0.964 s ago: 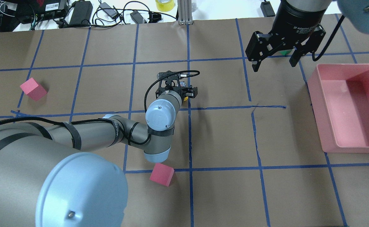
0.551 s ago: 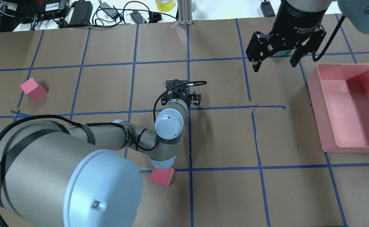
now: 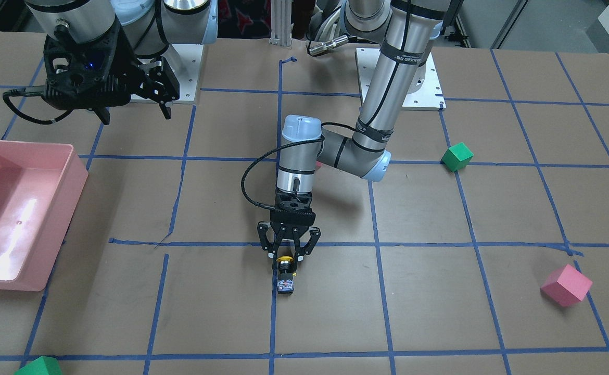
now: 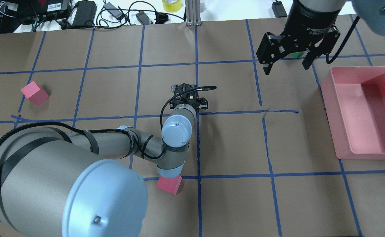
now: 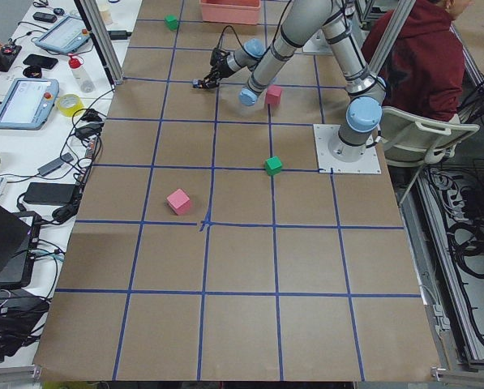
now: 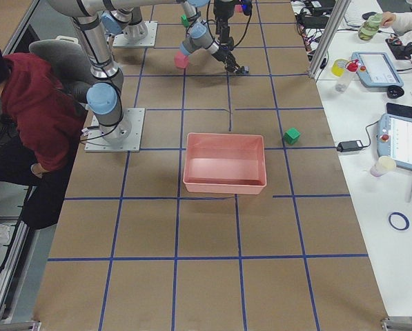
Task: Align button upright
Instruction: 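Lift the switch with the left gripper and turn it button-up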
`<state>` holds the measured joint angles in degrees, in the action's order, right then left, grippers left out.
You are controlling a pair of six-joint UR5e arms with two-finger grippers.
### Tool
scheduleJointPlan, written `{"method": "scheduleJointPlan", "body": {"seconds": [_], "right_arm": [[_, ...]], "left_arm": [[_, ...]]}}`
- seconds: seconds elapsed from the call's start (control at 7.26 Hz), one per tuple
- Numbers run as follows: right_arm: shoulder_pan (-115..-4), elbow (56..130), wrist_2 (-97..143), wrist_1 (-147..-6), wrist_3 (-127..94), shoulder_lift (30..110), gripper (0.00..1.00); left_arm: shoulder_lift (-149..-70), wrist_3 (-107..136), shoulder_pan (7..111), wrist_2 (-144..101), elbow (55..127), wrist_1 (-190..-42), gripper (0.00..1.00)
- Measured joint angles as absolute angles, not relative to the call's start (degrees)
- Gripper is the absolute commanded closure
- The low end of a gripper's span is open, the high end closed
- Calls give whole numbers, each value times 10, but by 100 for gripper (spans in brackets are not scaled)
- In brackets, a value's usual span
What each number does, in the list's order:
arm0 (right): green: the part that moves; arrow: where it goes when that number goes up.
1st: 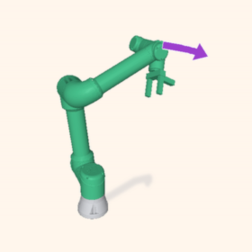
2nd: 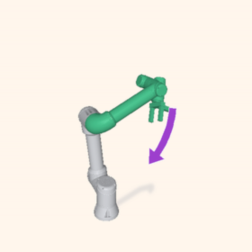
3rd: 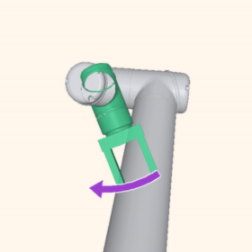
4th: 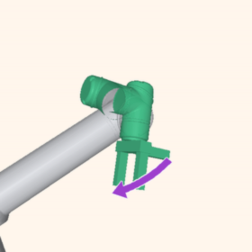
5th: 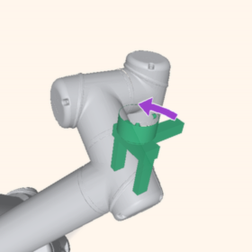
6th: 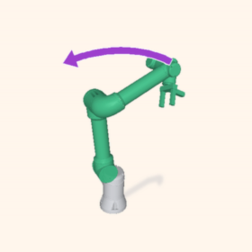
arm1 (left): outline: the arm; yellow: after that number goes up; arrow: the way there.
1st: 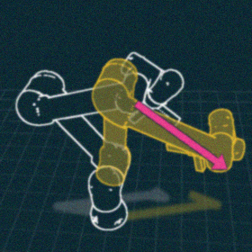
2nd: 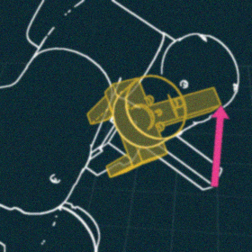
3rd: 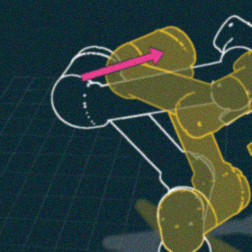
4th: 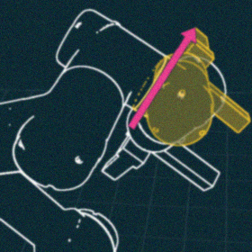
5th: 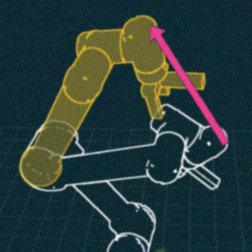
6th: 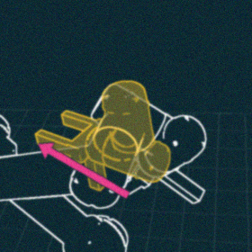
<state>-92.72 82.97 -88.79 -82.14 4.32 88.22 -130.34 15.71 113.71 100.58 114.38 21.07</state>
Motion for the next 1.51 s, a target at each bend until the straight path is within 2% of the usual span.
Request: {"method": "scheduleJointPlan", "body": {"seconds": [0.28, 0.41, 0.83, 1.1, 1.51], "right_arm": [[-927, 830, -888, -822, 42, 882, 0], [-927, 830, -888, -822, 41, 882, 0], [-927, 830, -889, -821, 40, 882, 0], [-927, 830, -890, -821, 40, 882, 0], [-928, 833, -910, -822, 40, 882, 0]], "left_arm": [[-1275, 152, 1137, 1005, 1133, 150, 100], [-1249, 151, 1136, 1004, 1115, 72, 100], [-1173, 154, 1132, 963, 987, -355, 100], [-1167, 183, 1124, 908, 890, -606, 100], [-1191, 236, 1094, 807, 849, -741, 100]]}}
